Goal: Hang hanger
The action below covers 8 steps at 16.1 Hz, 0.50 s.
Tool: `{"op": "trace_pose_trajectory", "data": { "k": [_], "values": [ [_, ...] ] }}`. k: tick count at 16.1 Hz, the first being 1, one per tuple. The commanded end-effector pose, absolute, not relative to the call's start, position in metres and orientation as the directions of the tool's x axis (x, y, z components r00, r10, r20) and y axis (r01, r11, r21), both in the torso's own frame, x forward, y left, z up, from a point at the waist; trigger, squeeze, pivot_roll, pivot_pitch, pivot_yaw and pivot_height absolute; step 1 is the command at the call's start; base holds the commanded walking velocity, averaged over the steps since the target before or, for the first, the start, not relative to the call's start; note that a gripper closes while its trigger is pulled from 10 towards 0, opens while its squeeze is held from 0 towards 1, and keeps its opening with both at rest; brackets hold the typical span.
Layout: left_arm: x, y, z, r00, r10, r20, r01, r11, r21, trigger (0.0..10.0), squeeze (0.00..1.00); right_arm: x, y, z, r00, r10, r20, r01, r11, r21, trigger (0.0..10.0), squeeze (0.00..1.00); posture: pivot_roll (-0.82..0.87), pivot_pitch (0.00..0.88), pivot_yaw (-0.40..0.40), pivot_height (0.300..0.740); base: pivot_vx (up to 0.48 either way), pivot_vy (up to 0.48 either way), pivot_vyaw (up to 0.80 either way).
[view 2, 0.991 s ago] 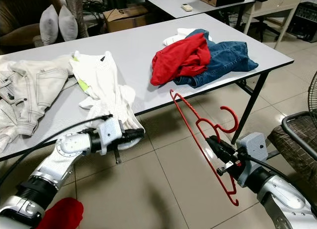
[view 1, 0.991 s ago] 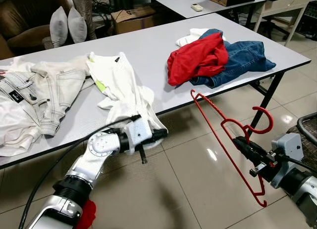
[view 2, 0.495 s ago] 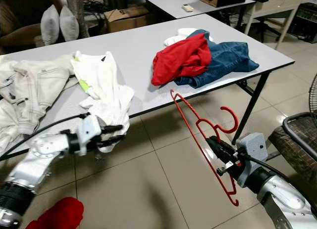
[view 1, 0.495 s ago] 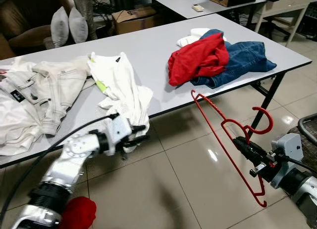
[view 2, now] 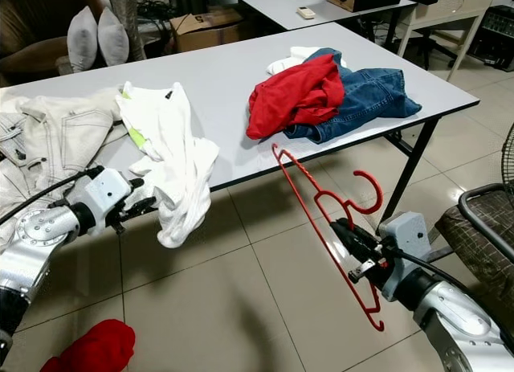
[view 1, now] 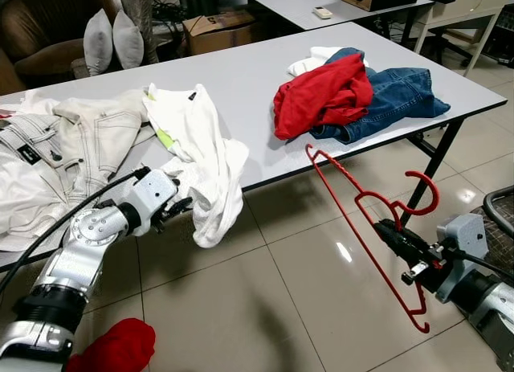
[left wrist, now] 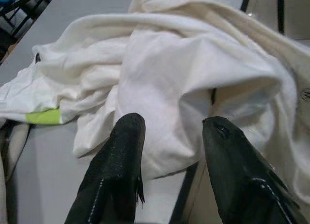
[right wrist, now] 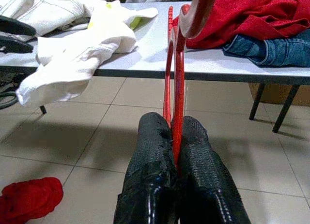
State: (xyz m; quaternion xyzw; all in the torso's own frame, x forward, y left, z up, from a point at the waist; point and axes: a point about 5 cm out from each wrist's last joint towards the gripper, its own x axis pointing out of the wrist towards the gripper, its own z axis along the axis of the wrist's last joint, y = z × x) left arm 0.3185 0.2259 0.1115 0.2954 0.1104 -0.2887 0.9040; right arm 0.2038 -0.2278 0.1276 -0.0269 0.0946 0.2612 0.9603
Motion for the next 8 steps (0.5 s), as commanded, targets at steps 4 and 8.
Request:
{"op": "trace_pose_trajectory", "data": {
  "k": [4,8],
  "values": [
    [0.333,0.206,0.111,0.805,-0.481,-0.348,0.594,0.653,0.47,10.0,0.0,0.207,-0.224,0.129,0.843,0.505,-0.186,-0.514,0.858,0.0,10.0,0.0,-0.23,0.0,0.079,0.74,0.0,0.0,0.0],
    [0.338,0.198,0.113,0.788,-0.506,-0.35,0.615,0.628,0.477,0.0,0.0,0.206,-0.224,0.129,0.846,0.501,-0.184,-0.509,0.86,0.001,10.0,0.0,-0.23,0.0,0.084,0.74,0.0,0.0,0.0]
  ]
}}
